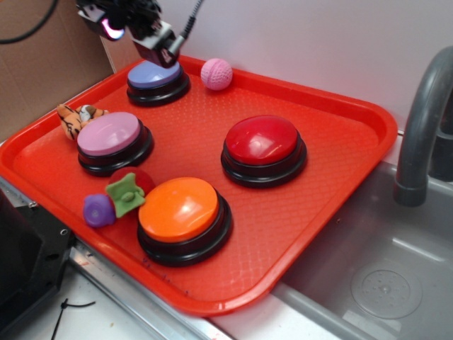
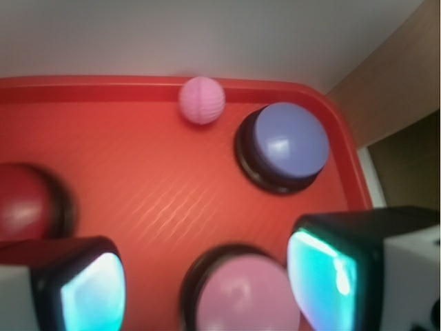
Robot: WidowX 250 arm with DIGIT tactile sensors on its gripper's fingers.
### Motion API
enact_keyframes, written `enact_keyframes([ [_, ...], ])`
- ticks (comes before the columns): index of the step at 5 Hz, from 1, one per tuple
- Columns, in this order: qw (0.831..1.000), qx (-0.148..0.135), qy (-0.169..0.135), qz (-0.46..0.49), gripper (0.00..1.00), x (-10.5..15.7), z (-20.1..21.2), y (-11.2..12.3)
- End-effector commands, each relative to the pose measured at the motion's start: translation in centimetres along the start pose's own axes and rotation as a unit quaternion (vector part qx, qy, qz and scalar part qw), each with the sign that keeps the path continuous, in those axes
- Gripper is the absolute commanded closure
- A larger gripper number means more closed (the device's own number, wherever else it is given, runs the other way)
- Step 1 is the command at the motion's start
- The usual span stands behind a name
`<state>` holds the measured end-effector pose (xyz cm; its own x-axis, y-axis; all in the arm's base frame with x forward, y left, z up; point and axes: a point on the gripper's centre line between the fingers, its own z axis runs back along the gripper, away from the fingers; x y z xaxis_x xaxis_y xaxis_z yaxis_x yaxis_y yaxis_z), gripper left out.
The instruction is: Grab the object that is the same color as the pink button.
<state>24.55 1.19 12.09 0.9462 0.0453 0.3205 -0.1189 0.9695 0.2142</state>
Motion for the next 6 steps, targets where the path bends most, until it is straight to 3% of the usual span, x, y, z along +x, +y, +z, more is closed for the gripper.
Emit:
enact_keyframes([
  [1, 0.997, 0.02, -0.072, 0.0, 0.0, 5.7, -3.7, 0.5],
  [2, 0.995, 0.009, -0.101, -0.023, 0.0, 7.6, -5.4, 0.5],
  [3, 0.994, 0.01, -0.103, -0.04, 0.0, 9.0, -7.0, 0.7],
  [5, 0.995, 0.025, -0.076, -0.059, 0.0, 9.4, -10.0, 0.3],
  [6, 0.996, 0.029, -0.057, -0.059, 0.06, 9.1, -11.2, 0.2],
])
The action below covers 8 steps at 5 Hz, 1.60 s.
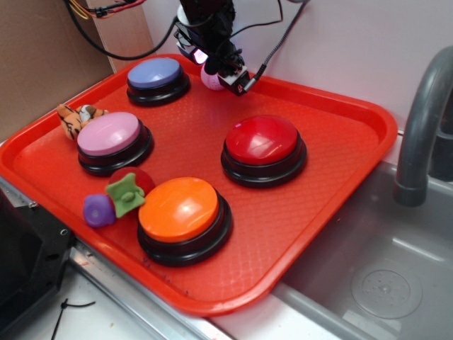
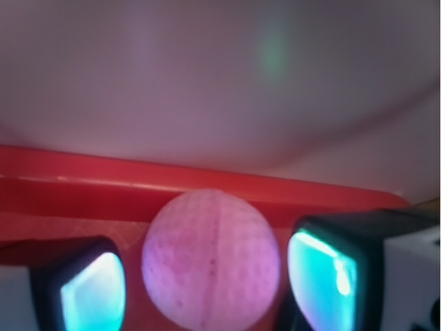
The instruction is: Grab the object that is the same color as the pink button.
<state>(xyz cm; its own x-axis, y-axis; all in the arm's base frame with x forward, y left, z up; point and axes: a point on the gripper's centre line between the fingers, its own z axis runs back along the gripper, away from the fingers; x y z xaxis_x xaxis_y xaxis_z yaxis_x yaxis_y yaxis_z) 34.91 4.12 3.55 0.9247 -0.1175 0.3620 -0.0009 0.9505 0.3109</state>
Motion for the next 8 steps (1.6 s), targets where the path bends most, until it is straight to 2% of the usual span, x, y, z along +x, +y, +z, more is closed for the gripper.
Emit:
enact_keyframes([
  [1, 1.0, 0.007, -0.008, 0.018, 1.0, 1.8, 0.3, 0.9],
  [2, 0.999, 0.014, 0.015, 0.037, 1.0, 1.7, -0.5, 1.5],
  [3, 0.996, 0.065, 0.035, 0.049, 1.0, 1.6, 0.3, 1.6],
  [4, 0.991, 0.051, 0.068, 0.104, 1.0, 0.9, 2.7, 2.4],
  [5, 0.987, 0.012, 0.098, 0.124, 1.0, 0.1, 6.3, 2.3],
  [6, 0.985, -0.04, 0.123, 0.118, 1.0, -0.7, 9.5, 2.0],
  [7, 0.976, -0.108, 0.159, 0.102, 1.0, -2.6, 14.0, 1.8],
  [8, 0.973, -0.14, 0.161, 0.093, 1.0, -4.4, 16.9, 1.7],
])
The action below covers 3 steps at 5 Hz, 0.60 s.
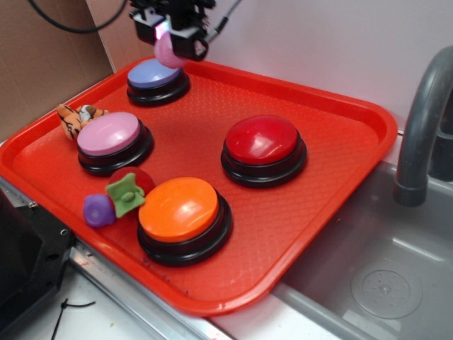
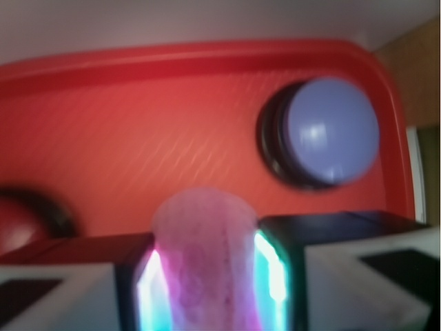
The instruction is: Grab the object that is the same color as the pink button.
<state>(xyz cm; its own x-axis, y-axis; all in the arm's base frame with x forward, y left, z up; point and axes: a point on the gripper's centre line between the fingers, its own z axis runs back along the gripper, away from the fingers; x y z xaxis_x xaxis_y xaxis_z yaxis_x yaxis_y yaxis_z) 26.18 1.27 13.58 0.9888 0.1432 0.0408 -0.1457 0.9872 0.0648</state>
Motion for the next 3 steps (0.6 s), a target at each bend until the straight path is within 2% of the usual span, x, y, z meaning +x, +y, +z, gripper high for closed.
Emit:
enact_keyframes([
  [1, 0.998, -0.048, -0.009, -0.026, 1.0, -3.7, 4.1, 0.3],
  [3, 0.997, -0.042, -0.014, -0.057, 1.0, -5.1, 3.8, -1.2],
])
